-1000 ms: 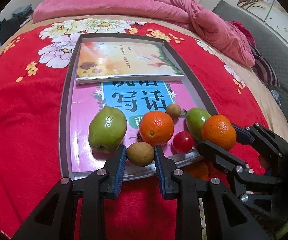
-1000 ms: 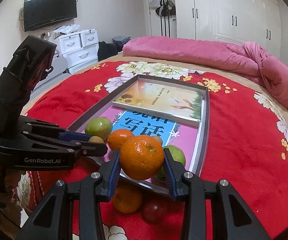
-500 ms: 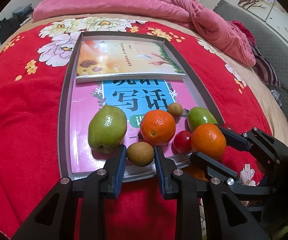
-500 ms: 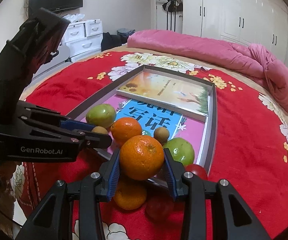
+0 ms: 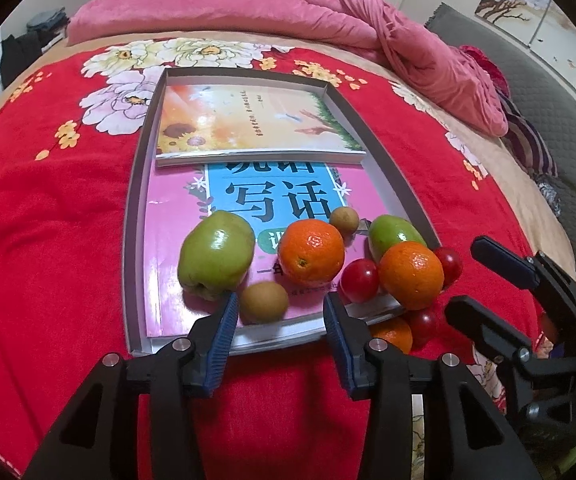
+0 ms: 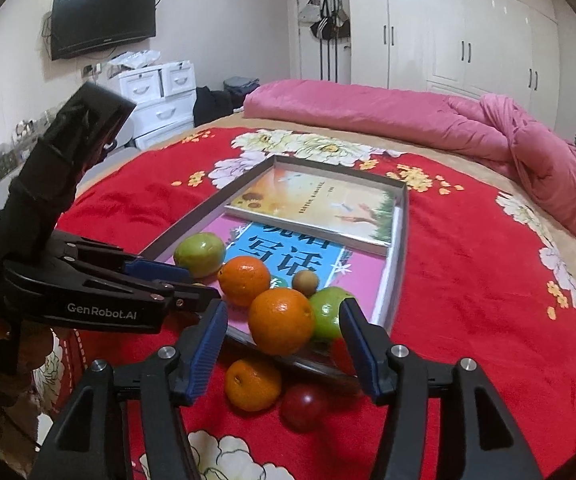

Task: Organize fruits

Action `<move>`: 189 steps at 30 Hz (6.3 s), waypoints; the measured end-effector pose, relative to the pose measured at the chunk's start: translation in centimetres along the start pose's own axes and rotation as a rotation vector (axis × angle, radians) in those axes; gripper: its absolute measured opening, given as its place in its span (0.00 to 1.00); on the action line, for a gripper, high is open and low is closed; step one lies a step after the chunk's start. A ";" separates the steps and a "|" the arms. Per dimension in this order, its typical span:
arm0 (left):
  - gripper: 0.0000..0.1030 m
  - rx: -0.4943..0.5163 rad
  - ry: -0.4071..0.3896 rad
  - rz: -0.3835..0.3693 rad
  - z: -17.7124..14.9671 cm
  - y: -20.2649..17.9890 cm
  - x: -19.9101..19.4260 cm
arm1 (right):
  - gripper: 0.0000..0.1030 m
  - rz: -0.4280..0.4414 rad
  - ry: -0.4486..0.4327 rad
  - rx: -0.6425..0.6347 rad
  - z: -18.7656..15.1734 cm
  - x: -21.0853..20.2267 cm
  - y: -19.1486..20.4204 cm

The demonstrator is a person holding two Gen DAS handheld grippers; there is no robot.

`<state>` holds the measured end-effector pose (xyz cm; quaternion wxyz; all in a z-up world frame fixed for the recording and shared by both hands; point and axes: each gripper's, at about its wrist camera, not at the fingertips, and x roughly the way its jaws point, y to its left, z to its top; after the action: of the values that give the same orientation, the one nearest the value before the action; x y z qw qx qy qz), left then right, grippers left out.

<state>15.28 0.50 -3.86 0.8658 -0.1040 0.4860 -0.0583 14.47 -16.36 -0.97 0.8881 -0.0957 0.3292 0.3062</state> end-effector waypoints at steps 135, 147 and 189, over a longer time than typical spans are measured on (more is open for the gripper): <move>0.71 0.006 -0.151 -0.005 -1.4 0.6 -7.2 | 0.84 -0.070 -0.071 0.024 0.6 -2.5 2.9; 0.78 -0.019 -0.184 -0.003 -2.8 0.0 -9.6 | 0.98 -0.132 -0.141 0.104 0.8 -6.1 1.7; 0.78 -0.016 -0.136 0.019 -7.0 -0.5 -9.6 | 0.99 -0.110 0.013 0.173 -3.5 -6.6 3.1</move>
<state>4.30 1.07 0.68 0.8965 -0.1101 0.4274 -0.0389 6.77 -18.35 0.75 0.9064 -0.0387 0.3543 0.2268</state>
